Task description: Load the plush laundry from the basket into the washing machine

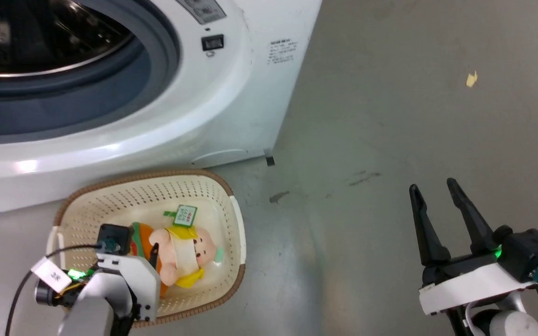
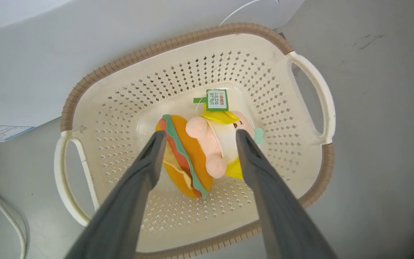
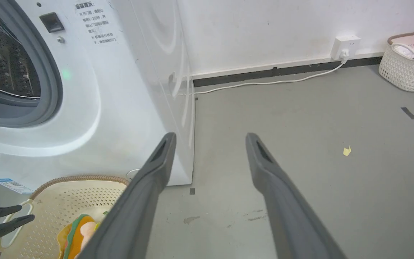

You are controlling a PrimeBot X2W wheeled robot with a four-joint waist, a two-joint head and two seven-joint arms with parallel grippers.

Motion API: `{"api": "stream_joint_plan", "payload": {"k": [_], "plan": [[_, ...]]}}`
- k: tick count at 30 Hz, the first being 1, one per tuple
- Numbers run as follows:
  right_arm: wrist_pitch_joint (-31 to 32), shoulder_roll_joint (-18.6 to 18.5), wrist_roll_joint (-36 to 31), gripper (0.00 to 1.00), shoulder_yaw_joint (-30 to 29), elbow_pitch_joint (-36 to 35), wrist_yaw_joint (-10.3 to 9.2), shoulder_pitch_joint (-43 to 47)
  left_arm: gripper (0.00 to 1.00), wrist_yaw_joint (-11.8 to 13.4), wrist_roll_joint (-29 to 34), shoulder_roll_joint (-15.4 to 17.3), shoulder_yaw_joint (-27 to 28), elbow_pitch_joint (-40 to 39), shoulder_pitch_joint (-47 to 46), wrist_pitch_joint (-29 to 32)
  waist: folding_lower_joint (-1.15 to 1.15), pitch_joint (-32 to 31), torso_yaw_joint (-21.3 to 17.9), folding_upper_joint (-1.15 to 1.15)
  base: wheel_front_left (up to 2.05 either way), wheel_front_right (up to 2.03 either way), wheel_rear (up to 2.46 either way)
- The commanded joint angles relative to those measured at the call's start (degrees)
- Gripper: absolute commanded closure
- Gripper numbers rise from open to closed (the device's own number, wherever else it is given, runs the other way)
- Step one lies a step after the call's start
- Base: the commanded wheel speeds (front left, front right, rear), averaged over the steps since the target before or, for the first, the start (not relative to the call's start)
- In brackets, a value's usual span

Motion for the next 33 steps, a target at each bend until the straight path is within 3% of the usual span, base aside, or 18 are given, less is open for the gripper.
{"api": "stream_joint_plan", "payload": {"k": [1,9,14,24,33], "plan": [[-0.7,0.0,0.8,0.0,0.4,-0.6,-0.03,-1.3,0.0,-0.3,-0.7,1.1,-0.5,1.7,-2.3,1.1,-0.01,1.8,-0.9,0.0,0.0,0.0,0.0],[-1.5,0.0,2.2,0.0,0.6,-1.5,-0.03,-1.7,0.0,-0.7,-2.3,3.4,-2.1,5.1,-5.9,5.0,-0.01,5.4,-2.0,0.0,0.0,0.0,0.0],[-2.1,0.0,3.5,0.0,0.7,-1.4,-0.03,-2.0,0.0,0.8,-4.7,3.9,-1.1,8.1,-9.0,7.2,-0.01,8.0,-2.7,0.0,0.0,0.0,0.0],[-3.3,0.0,5.7,0.0,1.5,-2.1,-0.04,-2.4,0.0,0.8,-4.3,6.3,-4.8,13.2,-14.2,12.5,-0.01,13.2,-4.4,0.0,0.0,0.0,0.0],[-4.4,0.0,7.8,0.0,2.0,-2.8,-0.04,-2.8,0.0,3.2,-4.5,7.8,-7.1,17.2,-19.1,13.8,-0.01,18.3,-5.8,0.0,0.0,0.0,0.0]]}}
